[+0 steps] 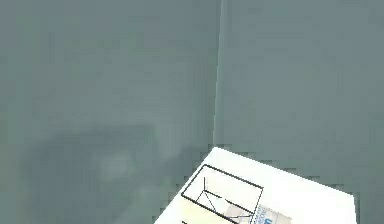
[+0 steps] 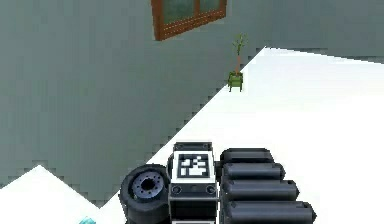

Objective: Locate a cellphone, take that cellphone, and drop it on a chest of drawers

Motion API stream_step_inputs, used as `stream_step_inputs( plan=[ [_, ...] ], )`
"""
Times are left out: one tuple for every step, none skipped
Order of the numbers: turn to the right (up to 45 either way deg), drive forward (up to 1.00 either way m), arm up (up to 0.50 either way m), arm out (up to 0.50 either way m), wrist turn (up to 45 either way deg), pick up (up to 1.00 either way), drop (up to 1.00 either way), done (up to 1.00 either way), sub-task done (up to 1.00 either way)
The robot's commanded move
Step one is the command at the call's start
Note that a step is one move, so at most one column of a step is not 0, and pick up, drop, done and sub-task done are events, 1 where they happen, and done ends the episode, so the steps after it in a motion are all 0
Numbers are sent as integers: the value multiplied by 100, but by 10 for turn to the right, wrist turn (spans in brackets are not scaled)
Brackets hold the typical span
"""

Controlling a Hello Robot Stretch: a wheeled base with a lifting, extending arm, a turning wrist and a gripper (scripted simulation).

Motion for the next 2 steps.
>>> stream_step_inputs(
  plan=[
    [90, 0, 0, 0, 0, 0, 0, 0, 0],
    [-360, 0, 0, 0, 0, 0, 0, 0, 0]
  ],
)
